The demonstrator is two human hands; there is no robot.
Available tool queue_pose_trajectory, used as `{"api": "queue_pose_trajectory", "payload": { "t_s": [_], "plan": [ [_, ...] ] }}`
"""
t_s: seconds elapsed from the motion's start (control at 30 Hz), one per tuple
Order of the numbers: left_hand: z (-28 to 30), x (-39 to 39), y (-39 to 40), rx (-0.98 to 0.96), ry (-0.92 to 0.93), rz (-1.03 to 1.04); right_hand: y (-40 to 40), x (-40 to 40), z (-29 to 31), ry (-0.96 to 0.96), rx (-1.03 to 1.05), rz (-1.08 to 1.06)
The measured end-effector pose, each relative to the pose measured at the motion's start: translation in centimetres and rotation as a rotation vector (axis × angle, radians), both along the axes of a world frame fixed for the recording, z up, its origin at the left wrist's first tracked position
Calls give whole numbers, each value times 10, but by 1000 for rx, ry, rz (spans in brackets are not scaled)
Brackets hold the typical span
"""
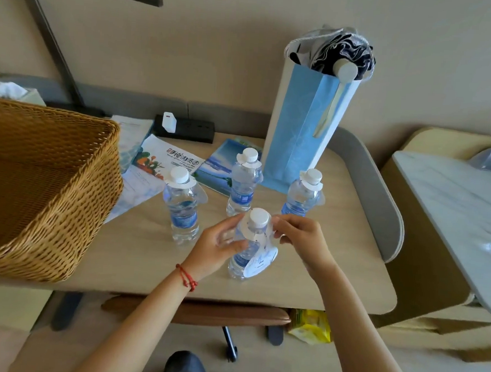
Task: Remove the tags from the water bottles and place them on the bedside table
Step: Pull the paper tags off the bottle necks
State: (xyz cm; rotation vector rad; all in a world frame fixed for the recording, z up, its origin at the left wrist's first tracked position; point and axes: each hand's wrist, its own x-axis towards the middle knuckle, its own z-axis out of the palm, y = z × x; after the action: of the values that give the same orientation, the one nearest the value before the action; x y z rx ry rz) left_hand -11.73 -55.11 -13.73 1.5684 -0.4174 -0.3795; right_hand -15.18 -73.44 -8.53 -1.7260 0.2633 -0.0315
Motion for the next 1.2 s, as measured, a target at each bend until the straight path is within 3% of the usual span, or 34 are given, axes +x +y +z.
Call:
{"api": "queue_pose_trajectory", "payload": {
  "t_s": [0.53,0.8,1.0,1.2],
  "plan": [
    [-5,9,5,-28,97,-79,9,1,7,-67,141,-87],
    [-5,8,7,-4,80,-80,7,-2,25,-145,77,-33],
    [-4,9,6,-22,73,-73,-32,-25,-7,-58,257,-294],
    [-4,8,5,-72,97,-76,-63,-30,-73,206,192,-553]
  ]
}}
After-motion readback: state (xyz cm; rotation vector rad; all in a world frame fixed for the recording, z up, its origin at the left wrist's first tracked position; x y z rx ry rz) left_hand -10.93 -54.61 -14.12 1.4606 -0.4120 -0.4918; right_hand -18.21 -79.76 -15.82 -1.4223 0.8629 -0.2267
